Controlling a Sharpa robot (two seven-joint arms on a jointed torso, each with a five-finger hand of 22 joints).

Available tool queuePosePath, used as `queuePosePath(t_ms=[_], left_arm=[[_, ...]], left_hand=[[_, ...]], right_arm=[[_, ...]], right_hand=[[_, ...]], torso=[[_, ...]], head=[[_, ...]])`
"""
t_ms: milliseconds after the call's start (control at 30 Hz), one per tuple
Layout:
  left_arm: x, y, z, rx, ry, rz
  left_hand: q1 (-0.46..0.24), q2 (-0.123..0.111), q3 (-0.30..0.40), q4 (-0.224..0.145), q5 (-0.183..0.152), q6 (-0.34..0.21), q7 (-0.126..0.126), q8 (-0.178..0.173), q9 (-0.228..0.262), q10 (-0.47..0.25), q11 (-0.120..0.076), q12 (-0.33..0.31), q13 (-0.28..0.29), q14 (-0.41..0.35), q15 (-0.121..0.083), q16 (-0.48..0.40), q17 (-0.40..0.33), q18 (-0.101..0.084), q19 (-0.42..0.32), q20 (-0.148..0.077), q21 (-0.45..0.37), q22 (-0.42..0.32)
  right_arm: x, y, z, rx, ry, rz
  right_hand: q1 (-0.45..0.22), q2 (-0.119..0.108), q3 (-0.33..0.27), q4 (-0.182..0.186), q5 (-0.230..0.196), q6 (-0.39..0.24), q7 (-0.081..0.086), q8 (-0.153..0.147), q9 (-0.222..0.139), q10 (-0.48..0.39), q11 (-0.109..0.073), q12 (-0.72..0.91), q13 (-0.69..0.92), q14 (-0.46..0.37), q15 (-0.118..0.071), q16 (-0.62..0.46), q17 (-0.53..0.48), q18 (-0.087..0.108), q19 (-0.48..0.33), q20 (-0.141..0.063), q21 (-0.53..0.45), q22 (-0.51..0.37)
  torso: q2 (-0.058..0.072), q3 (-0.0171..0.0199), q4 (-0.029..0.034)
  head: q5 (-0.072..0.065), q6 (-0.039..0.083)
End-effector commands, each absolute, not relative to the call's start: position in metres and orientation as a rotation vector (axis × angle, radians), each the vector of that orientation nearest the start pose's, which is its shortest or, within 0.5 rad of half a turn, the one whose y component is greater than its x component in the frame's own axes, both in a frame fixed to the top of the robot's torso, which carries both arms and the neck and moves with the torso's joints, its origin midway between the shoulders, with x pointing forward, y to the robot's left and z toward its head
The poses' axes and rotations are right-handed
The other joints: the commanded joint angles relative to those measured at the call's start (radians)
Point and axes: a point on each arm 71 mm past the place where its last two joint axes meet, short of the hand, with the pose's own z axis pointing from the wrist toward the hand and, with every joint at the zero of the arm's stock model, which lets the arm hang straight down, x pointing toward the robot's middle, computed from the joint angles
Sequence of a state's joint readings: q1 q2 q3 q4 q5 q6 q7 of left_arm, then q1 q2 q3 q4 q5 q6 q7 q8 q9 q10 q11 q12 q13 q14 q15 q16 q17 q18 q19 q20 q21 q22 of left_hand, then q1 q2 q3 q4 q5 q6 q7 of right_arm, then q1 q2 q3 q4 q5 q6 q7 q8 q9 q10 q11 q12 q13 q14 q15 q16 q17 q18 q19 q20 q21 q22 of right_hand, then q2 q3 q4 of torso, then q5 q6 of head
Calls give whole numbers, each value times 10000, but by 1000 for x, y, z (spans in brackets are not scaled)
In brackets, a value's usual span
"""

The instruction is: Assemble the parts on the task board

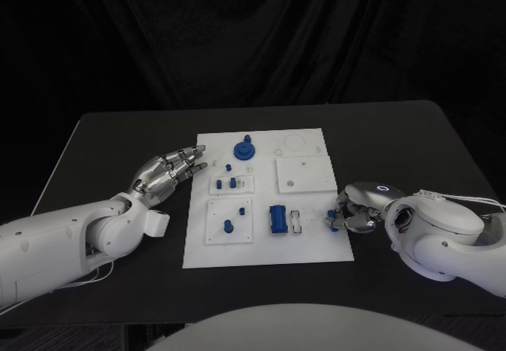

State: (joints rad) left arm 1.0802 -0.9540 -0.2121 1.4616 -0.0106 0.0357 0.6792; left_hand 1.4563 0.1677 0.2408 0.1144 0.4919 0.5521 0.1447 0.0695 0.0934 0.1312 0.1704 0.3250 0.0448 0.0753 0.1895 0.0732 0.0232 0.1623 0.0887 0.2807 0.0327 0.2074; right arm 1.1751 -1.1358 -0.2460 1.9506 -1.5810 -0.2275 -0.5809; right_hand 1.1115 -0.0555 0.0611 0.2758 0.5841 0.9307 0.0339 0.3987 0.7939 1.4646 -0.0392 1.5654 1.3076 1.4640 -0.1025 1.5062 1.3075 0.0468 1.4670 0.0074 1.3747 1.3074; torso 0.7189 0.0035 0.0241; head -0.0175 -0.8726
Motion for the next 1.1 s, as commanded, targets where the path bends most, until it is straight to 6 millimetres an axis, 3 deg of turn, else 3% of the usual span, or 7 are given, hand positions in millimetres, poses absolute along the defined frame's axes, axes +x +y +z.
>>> queuePosePath(t_ms=[33, 400, 467, 633, 700, 867, 1100], left_arm=[[433, 271, -273, -11064, 14502, -17765], [432, 271, -273, -11095, 14550, -17780], [432, 270, -273, -11100, 14562, -17793], [432, 270, -274, -11107, 14576, -17801], [432, 270, -274, -11110, 14579, -17802], [432, 270, -274, -11116, 14581, -17801], [432, 271, -274, -11124, 14583, -17802]], left_hand=[[-86, -7, 50, 27, 57, 71, 30, 34, 10, 25, 65, 58, 13, 27, 18, 37, 8, 17, -3, 35, 50, 11], [-88, -7, 58, 27, 59, 85, 34, 35, 12, 28, 70, 65, 13, 30, 18, 41, 9, 18, 5, 36, 53, 24], [-88, -7, 58, 27, 59, 85, 34, 35, 12, 28, 70, 65, 13, 30, 18, 41, 9, 18, 5, 36, 53, 24], [-95, -6, 79, 28, 61, 105, 41, 39, 16, 40, 84, 84, 16, 32, 18, 45, 10, 19, 9, 36, 55, 23], [-95, -6, 79, 28, 61, 105, 41, 39, 16, 40, 84, 84, 16, 32, 18, 45, 10, 19, 9, 36, 55, 23], [-103, -8, 99, 30, 63, 110, 50, 42, 17, 58, 103, 108, 19, 31, 18, 47, 9, 20, 16, 37, 57, 27], [-103, -8, 99, 30, 63, 110, 50, 42, 17, 58, 103, 108, 19, 31, 18, 47, 9, 20, 16, 37, 57, 27]], right_arm=[[360, -242, -246, -1234, 20546, 1778], [360, -236, -253, -1651, 20968, 1520], [360, -235, -253, -1653, 20929, 1597], [361, -233, -252, -1504, 20642, 1982], [361, -233, -251, -1333, 20479, 2244], [361, -230, -246, -419, 20003, 3366], [357, -225, -242, 1392, 19861, 4943]], right_hand=[[208, -23, 84, -65, 2, 47, 61, -160, -242, 1062, 72, 54, 2632, 768, 83, -41, 1043, 22, 275, 74, -56, 1977], [1065, -144, 431, -727, 10, 103, 86, -490, -596, 1062, 91, 54, 2632, 740, 97, -110, 909, 64, 207, 100, -242, 1920], [1392, -100, 726, -982, -487, 95, 94, -557, -668, 1062, 98, 54, 2632, 736, 98, -122, 890, 67, 198, 105, -264, 1916], [1785, -167, 1411, -1422, -629, 121, 117, -611, -757, 1062, 117, 54, 2632, 730, 118, -143, 854, 85, 164, 116, -359, 1890], [1768, -239, 1705, -1540, -526, 180, 121, -592, -772, 1062, 124, 54, 2632, 731, 123, -142, 861, 101, 142, 117, -423, 1872], [1403, -523, 2736, -1930, 436, 361, 44, -283, -589, 1062, 56, 54, 2632, 750, 73, -109, 942, 68, 215, 80, -290, 1925], [1209, -600, 3105, -2112, 712, 358, 28, -150, -480, 1062, 34, 54, 2632, 745, 51, -121, 918, 70, 214, 61, -309, 1920]], torso=[[-1, -14, 9], [7, -7, 4], [6, -7, 4], [2, -8, 5], [2, -8, 4], [5, -6, 3], [2, -3, 4]], head=[[2, 0], [17, 0], [20, 0], [42, 0], [56, 0], [72, 0], [95, 0]])
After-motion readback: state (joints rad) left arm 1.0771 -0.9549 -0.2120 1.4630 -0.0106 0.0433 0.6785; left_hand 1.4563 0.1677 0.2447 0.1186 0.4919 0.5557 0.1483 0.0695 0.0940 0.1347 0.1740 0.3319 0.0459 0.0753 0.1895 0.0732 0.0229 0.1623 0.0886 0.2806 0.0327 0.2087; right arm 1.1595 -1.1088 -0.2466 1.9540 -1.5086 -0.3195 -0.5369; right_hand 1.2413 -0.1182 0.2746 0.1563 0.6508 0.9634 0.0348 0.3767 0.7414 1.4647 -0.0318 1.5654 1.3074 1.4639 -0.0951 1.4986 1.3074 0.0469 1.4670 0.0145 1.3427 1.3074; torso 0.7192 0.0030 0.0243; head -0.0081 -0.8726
